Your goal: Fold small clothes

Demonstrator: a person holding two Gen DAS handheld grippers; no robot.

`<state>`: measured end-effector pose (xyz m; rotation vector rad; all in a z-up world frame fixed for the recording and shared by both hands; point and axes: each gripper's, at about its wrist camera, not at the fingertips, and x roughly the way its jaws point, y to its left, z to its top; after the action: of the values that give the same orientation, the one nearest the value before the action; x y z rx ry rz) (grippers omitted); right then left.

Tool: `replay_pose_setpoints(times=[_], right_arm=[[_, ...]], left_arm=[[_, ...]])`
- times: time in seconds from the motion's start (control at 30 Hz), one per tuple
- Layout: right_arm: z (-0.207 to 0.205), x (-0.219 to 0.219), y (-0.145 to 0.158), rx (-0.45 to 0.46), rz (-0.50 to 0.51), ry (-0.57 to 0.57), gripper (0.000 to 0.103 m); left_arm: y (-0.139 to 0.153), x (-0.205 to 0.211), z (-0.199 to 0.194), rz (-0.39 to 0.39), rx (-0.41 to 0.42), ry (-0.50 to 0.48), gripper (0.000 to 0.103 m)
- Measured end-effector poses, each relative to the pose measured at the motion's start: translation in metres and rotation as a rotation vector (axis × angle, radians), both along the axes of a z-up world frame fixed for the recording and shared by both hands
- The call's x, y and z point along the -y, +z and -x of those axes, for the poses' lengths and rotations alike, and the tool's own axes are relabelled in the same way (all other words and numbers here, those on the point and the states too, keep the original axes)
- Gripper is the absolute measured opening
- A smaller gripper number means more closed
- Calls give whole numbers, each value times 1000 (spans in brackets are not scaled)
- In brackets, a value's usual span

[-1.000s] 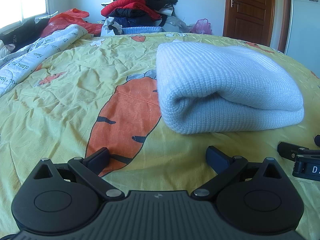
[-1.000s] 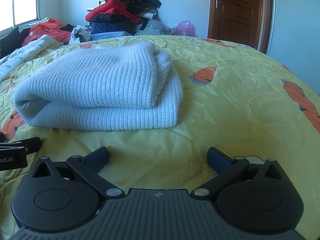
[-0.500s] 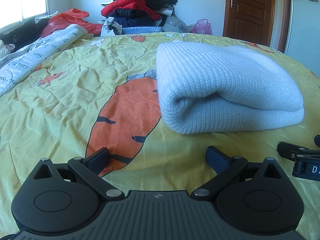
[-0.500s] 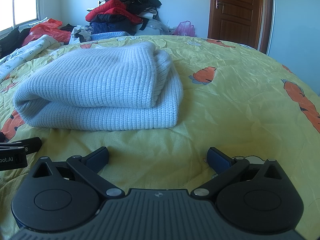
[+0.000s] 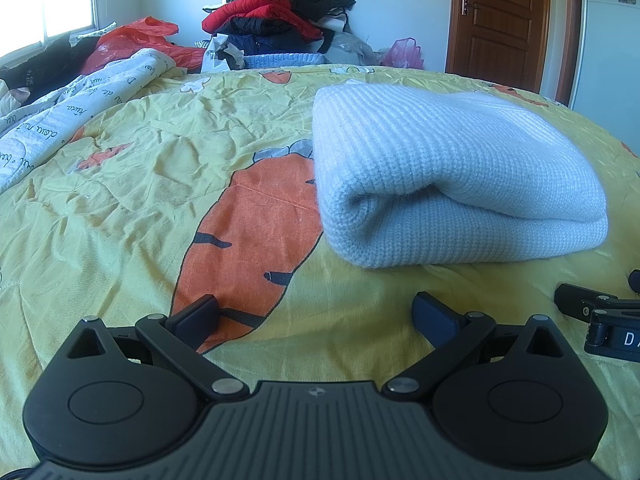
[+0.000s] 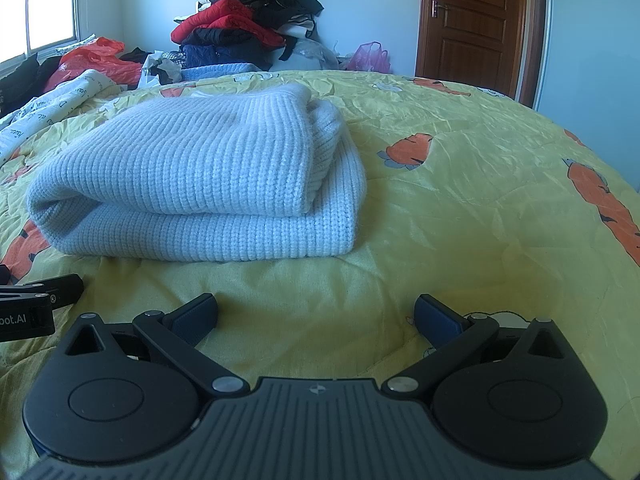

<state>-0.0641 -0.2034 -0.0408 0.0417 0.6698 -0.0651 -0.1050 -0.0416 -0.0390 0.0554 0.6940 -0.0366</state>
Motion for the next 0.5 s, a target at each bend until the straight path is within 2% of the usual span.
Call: replay_pose_setpoints(times=[0.3,0.5], right_arm=[[0,0,0,0,0,-1,102],[0,0,0,0,0,0,102]], left_arm=[[2,1,-3,3,-17,3,103],[3,6,2,7,-25,51,103]])
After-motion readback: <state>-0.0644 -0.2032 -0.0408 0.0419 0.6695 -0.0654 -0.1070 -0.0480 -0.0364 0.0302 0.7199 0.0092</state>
